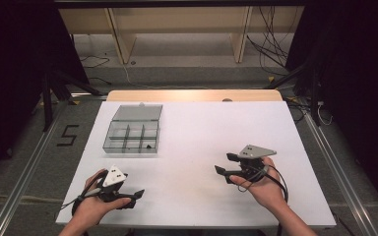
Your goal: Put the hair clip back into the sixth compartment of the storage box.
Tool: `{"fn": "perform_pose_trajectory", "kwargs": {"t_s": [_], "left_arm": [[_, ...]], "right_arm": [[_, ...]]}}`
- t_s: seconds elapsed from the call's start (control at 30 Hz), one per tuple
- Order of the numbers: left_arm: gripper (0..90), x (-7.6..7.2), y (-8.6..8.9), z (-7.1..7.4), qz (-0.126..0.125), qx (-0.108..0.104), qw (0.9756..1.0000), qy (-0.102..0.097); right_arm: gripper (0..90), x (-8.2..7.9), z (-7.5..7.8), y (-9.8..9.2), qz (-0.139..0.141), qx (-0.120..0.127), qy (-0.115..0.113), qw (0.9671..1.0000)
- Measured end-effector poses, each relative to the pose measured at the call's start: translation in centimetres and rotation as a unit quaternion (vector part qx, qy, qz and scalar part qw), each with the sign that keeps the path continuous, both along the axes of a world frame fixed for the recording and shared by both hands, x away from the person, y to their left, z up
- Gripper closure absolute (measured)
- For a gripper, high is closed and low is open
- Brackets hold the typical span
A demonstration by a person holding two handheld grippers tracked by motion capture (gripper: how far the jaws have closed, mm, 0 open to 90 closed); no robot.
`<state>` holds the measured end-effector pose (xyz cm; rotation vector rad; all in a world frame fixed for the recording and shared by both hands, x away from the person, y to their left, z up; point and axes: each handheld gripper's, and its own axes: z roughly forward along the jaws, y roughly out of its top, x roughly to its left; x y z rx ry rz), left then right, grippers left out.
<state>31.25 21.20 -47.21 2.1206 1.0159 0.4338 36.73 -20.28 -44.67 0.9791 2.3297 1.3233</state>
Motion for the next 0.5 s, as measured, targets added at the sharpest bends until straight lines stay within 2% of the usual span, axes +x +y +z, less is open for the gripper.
{"fn": "perform_pose_trajectory", "kwargs": {"t_s": [0.23, 0.5], "left_arm": [[18.2, 0.0, 0.0, 0.0, 0.001, 0.001, 1.0, -0.001], [18.2, 0.0, -0.1, 0.1, -0.001, 0.001, 1.0, 0.0]], "right_arm": [[33.6, -1.8, -0.7, -1.8, -0.006, -0.004, 0.004, 1.0], [31.0, -2.5, -1.4, -2.9, -0.017, -0.022, 0.016, 0.9995]]}}
